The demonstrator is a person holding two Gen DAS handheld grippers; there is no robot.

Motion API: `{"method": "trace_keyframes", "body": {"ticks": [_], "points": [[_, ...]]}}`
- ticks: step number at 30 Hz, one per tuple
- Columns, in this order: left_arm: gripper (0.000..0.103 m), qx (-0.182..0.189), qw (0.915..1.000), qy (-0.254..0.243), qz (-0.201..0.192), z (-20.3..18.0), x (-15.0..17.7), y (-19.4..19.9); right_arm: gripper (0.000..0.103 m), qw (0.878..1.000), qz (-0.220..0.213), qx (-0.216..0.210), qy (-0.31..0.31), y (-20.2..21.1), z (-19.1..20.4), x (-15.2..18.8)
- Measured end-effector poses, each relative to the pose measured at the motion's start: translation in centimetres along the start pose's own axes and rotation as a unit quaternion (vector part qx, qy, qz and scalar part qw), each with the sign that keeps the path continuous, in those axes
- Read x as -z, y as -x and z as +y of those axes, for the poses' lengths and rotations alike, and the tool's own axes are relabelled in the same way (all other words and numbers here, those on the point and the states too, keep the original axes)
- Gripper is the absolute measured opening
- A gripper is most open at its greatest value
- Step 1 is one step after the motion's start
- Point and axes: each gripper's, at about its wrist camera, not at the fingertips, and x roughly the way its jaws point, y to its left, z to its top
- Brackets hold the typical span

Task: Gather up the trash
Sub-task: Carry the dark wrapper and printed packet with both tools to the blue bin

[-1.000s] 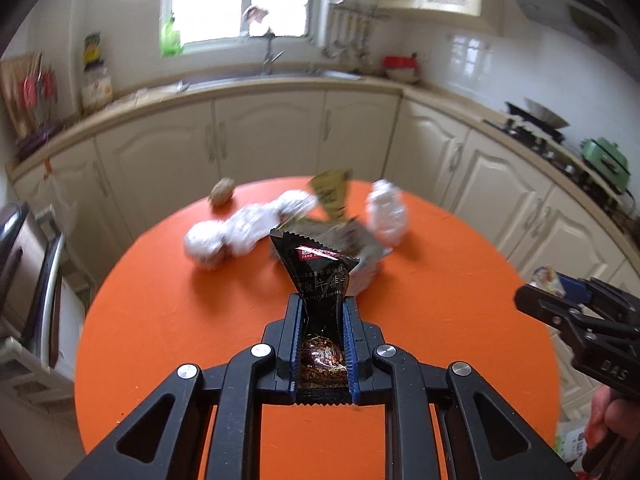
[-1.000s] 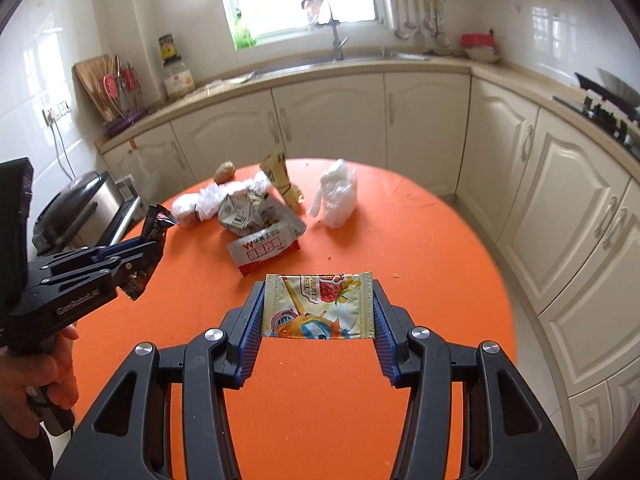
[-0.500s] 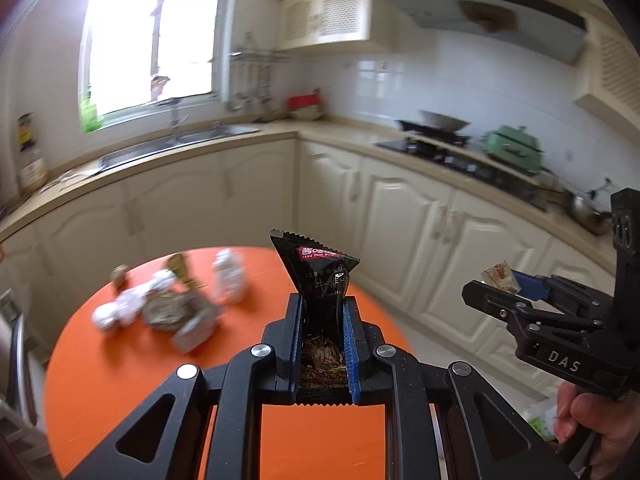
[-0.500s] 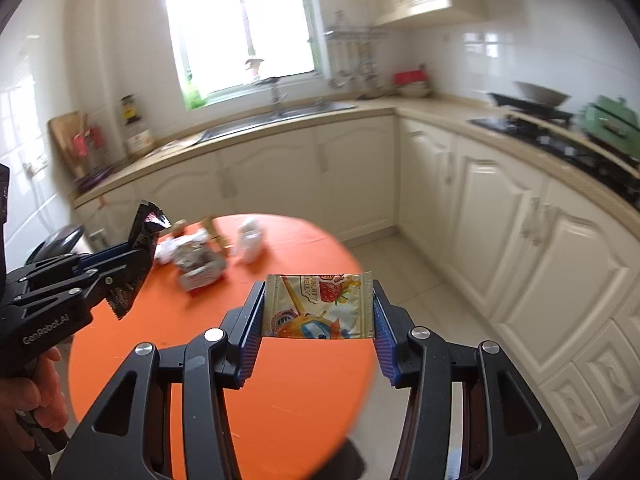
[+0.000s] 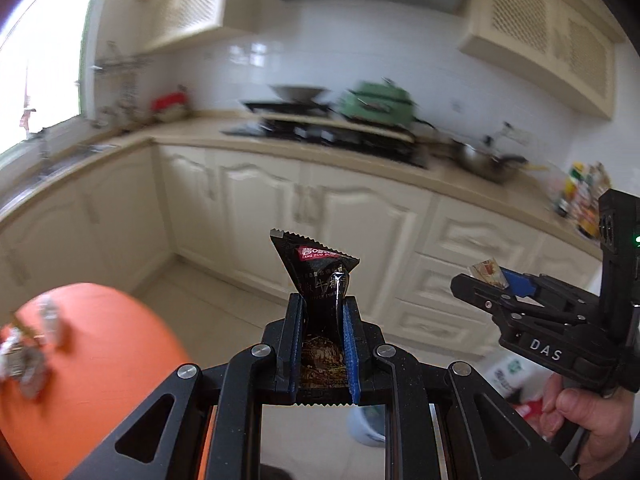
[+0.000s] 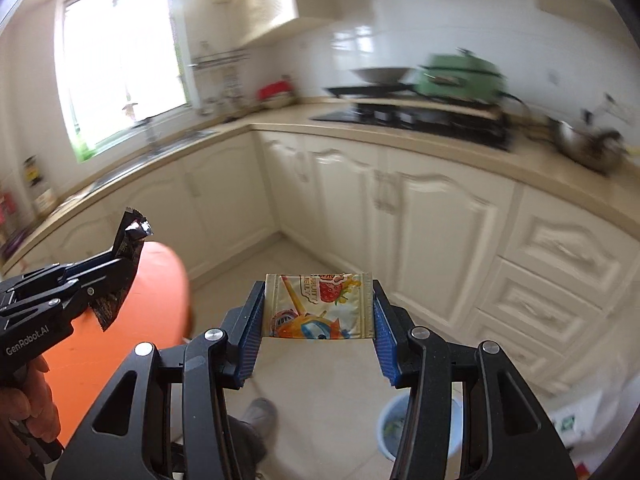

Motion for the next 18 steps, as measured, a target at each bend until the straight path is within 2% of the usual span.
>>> {"method": "trace_keyframes", "body": {"ticks": [4, 9, 14, 18], "points": [[0.014, 0.043, 0.998, -0.022, 0.041, -3.5, 0.5, -5.3, 0.049, 0.998, 0.026, 0.043, -0.045, -1.0, -5.9, 2.5], [0.014, 0.078, 0.9916, -0.041, 0.095, -6.8, 1.8, -11.8, 0.049, 0.989, 0.072, 0.09, -0.091, -3.7, -12.7, 6.3], [0.014, 0.103, 0.9809, -0.054, 0.156, -8.5, 4.1, -18.5, 0.049, 0.977, 0.124, 0.113, -0.134, -7.5, -18.0, 10.6], [0.014, 0.121, 0.9699, -0.054, 0.204, -9.9, 4.2, -24.5, 0.049, 0.968, 0.155, 0.115, -0.158, -10.0, -20.7, 13.3]]}}
